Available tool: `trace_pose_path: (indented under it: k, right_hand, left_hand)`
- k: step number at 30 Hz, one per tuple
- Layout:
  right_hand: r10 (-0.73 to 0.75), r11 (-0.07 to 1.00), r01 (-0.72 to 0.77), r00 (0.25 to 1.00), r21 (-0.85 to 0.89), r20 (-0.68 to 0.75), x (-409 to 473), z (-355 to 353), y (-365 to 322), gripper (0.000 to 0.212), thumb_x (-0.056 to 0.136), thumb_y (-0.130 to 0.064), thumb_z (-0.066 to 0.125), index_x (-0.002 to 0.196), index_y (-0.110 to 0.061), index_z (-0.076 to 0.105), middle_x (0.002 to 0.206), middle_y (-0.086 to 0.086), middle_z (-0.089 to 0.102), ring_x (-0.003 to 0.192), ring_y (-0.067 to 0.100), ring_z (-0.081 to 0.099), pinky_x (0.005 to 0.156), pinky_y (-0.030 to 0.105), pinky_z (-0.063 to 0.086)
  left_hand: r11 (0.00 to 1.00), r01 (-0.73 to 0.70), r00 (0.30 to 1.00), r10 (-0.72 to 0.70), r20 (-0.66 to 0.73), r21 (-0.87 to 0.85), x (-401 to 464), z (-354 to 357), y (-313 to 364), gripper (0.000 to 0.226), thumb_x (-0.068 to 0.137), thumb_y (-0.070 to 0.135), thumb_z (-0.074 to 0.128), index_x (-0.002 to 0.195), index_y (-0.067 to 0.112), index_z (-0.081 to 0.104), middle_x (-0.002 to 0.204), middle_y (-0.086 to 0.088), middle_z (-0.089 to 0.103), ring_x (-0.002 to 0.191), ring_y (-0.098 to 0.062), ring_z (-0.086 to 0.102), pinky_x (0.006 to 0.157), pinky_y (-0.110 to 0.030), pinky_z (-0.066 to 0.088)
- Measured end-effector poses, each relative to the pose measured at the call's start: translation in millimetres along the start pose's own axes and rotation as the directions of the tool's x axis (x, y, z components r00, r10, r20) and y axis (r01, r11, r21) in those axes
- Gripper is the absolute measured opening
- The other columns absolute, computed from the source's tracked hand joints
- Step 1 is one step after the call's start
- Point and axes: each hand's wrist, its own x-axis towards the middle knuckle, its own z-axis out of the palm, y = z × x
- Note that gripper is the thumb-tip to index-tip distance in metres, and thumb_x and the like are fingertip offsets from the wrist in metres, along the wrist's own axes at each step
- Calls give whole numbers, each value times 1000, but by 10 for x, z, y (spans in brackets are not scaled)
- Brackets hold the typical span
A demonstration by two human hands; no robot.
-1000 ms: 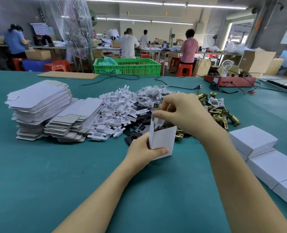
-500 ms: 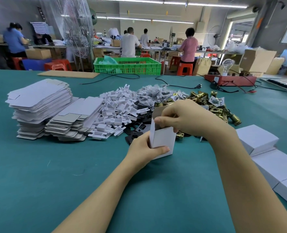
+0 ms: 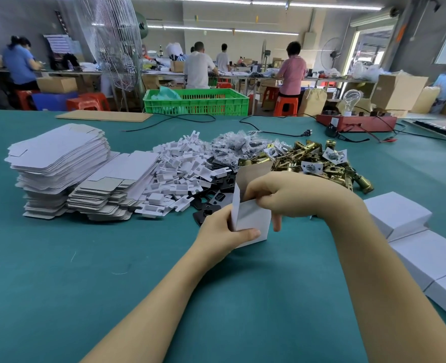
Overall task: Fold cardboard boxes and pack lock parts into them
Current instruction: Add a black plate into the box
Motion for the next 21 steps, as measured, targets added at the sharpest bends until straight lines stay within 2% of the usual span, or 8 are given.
trace_pose_path:
  k: [3, 5, 8, 11, 14, 17, 19, 21]
  right_hand:
    - [82, 991, -85, 996, -99, -31, 12, 1, -28, 30, 94, -8, 34, 104, -27, 55, 76, 5, 71, 57, 5, 67, 49, 23, 37]
    - [104, 987, -106, 994, -119, -27, 5, 0, -41, 28, 95, -10, 36, 106, -25, 56, 77, 4, 71, 60, 7, 69, 44, 20, 36]
    - [70, 990, -70, 998, -126, -1, -16, -7, -37, 18, 97, -18, 40, 102, -24, 57, 79, 0, 71, 61, 5, 69, 48, 22, 35]
    - [-8, 1000, 8, 1000, 17, -14, -50, -51, 34, 13, 98, -26, 48, 101, -23, 61, 87, -13, 67, 65, 4, 70, 54, 23, 40]
    - [-66, 936, 123, 982, 330, -177, -97, -117, 161, 11, 96, -24, 56, 98, -21, 66, 89, -8, 70, 71, 11, 72, 48, 18, 44]
    - [71, 798, 216, 893, 562, -444, -63, -119, 315, 12, 95, -19, 57, 93, -13, 67, 85, -1, 74, 67, 15, 70, 46, 16, 43]
    - [219, 804, 175, 802, 569, -556, 53, -42, 412, 11, 94, -17, 57, 90, -11, 65, 80, 2, 73, 61, 12, 66, 45, 13, 41]
    - [278, 858, 78, 761, 508, -587, 207, 110, 456, 10, 94, -14, 56, 88, -12, 63, 81, 4, 71, 61, 10, 65, 46, 11, 43]
  left_hand:
    - [1000, 3, 1000, -3, -3, -2, 2, 4, 0, 40, 62, 36, 77, 100, 40, 66, 97, 16, 72, 94, -8, 67, 85, -32, 55]
    - [1000, 5, 1000, -5, -2, -1, 4, 5, 0, 41, 62, 36, 77, 102, 37, 67, 99, 14, 72, 96, -10, 67, 87, -35, 55]
    - [1000, 4, 1000, -4, -1, -3, 9, 4, -7, 40, 62, 37, 77, 101, 39, 66, 98, 15, 72, 96, -8, 67, 84, -31, 55]
    - [1000, -3, 1000, 3, 0, 5, 3, -2, -8, 33, 63, 38, 76, 94, 42, 64, 89, 23, 70, 85, 0, 65, 72, -21, 49]
    - [1000, -13, 1000, 13, -19, -22, 7, -23, -10, 28, 65, 36, 75, 92, 35, 67, 88, 17, 71, 87, -8, 66, 74, -27, 52]
    - [994, -16, 993, 3, -114, -108, 15, -100, 18, 29, 68, 29, 78, 95, 27, 68, 91, 9, 74, 87, -13, 69, 74, -28, 55]
    - [985, -33, 974, -6, -228, -167, 34, -189, 33, 25, 75, 17, 82, 93, 27, 68, 89, 9, 75, 84, -12, 71, 70, -25, 56]
    - [992, -47, 931, 1, -364, -117, 68, -298, 33, 21, 81, 14, 79, 89, 28, 66, 89, 10, 73, 84, -11, 70, 70, -25, 56]
